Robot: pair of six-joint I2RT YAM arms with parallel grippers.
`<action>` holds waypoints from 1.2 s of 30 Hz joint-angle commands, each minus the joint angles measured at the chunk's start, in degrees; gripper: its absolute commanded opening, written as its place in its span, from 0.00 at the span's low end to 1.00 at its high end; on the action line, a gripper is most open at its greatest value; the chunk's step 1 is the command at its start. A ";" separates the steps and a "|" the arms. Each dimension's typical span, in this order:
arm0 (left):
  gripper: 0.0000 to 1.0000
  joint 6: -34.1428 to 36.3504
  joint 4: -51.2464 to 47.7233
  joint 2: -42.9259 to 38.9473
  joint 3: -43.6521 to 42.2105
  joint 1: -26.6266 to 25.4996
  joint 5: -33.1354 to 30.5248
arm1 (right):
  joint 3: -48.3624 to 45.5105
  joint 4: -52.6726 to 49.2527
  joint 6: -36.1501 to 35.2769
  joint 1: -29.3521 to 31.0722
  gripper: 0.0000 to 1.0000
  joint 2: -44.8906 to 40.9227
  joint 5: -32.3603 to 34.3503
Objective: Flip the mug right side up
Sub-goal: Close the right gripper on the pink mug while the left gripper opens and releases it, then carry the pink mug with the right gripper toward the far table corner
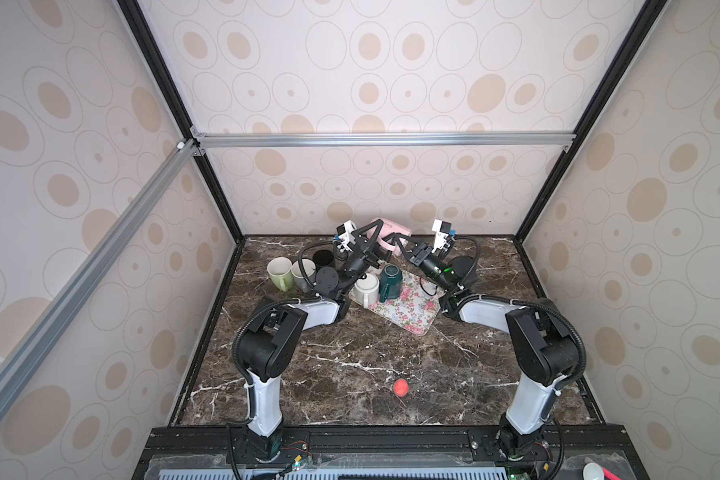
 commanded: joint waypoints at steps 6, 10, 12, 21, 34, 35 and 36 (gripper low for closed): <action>0.98 0.10 1.33 -0.02 -1.69 -1.26 6.07 | 1.21 6.81 0.19 -0.24 0.00 -1.89 3.27; 0.98 0.17 1.17 -0.19 -2.18 -0.96 6.29 | 0.82 6.73 0.01 -1.15 0.00 -2.64 4.33; 0.98 0.19 1.11 -0.17 -2.54 -0.92 6.55 | 0.67 6.72 -0.79 -1.66 0.00 -3.18 4.51; 0.98 -0.13 1.51 0.75 -2.22 -0.34 6.84 | -0.44 -2.77 -5.19 -3.52 0.00 -7.96 2.88; 0.98 12.23 -11.48 -3.29 -4.16 1.07 7.71 | 9.28 -60.69 -29.68 -4.12 0.00 -22.00 16.29; 0.98 13.55 -12.75 -3.42 -4.16 1.02 7.89 | 11.04 -65.76 -31.66 -4.18 0.00 -22.13 18.18; 0.98 15.40 -14.73 -3.51 -3.87 1.09 8.37 | 12.58 -70.10 -33.43 -4.26 0.00 -22.14 19.49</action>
